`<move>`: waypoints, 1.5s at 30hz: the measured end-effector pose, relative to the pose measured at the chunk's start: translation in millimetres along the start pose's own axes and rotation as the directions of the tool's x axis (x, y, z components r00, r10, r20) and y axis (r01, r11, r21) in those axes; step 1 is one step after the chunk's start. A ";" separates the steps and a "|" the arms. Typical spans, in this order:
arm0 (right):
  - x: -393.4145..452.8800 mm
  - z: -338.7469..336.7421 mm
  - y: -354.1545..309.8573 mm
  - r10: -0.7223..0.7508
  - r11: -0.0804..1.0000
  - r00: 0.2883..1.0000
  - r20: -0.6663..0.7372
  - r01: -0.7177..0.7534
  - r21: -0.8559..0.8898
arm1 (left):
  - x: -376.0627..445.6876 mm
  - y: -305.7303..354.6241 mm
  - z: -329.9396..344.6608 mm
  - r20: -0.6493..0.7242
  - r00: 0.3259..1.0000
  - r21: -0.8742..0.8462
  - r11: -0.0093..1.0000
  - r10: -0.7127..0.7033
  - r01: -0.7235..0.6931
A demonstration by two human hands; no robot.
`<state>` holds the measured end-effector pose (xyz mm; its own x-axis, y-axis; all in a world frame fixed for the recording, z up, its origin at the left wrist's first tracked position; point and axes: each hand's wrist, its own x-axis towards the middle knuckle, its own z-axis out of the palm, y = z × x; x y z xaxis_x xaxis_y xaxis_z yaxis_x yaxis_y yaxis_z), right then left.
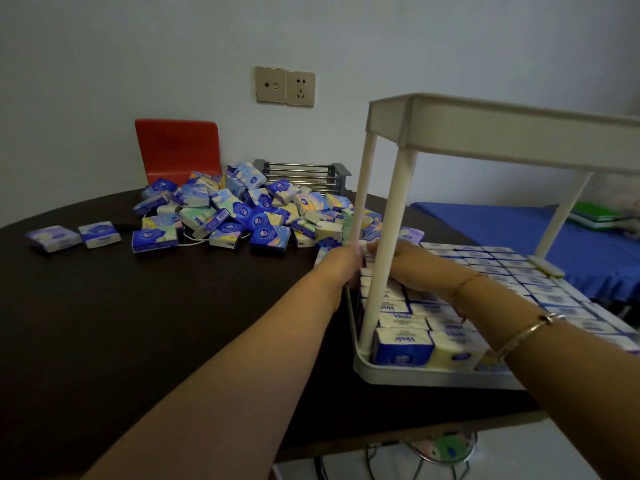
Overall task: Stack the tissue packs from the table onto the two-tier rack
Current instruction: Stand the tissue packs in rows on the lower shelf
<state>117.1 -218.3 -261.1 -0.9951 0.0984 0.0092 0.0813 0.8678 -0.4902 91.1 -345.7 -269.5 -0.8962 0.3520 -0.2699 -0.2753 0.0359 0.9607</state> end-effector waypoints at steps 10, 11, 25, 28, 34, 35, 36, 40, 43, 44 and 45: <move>-48.1 -8.3 -12.7 -0.009 0.999 0.982 -0.187 0.015 0.032 | -3.0 -8.6 -4.5 -0.009 0.999 0.136 0.990 0.049 -0.047; -55.1 -9.5 -12.9 -0.019 0.999 0.980 -0.198 0.026 0.034 | -3.3 -12.0 -5.6 -0.008 0.998 0.134 0.989 0.066 -0.064; -148.8 -6.1 -10.6 -0.095 0.983 0.984 -0.149 0.069 -0.171 | -124.7 -30.2 -18.3 0.150 0.917 0.162 0.906 0.369 -0.390; -156.8 -3.3 -9.8 -0.106 0.902 0.994 -0.025 0.085 -0.423 | -132.7 -37.5 -19.3 0.174 0.898 0.247 0.864 0.405 -0.438; -162.3 9.0 -10.3 -0.195 0.824 0.981 0.025 0.177 -0.538 | -149.8 -39.7 -34.1 0.165 0.876 0.339 0.808 0.453 -0.482; -162.6 13.9 -16.2 -0.216 0.816 0.976 0.020 0.192 -0.546 | -153.7 -41.4 -41.0 0.151 0.874 0.344 0.804 0.462 -0.485; -162.9 19.7 -23.8 -0.236 0.809 0.971 0.017 0.207 -0.550 | -157.9 -43.5 -49.0 0.134 0.873 0.348 0.803 0.469 -0.484; -160.0 47.9 -65.9 -0.326 0.787 0.945 0.021 0.283 -0.548 | -180.9 -47.6 -94.9 0.036 0.875 0.367 0.808 0.483 -0.461; -151.8 74.0 -106.1 -0.394 0.768 0.918 0.046 0.356 -0.533 | -201.5 -48.8 -139.0 -0.047 0.880 0.376 0.825 0.472 -0.422; -148.6 82.6 -120.8 -0.413 0.762 0.909 0.059 0.380 -0.525 | -208.3 -49.2 -153.3 -0.080 0.878 0.378 0.829 0.473 -0.412; -145.1 90.8 -135.5 -0.430 0.754 0.900 0.074 0.403 -0.519 | -214.6 -49.4 -167.7 -0.115 0.872 0.379 0.832 0.477 -0.405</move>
<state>245.5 -394.3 -275.2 -0.9344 -0.3209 0.1549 -0.3108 0.9466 0.0862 238.7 -579.9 -269.9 -0.9523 0.2164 0.2153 0.2660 0.2422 0.9330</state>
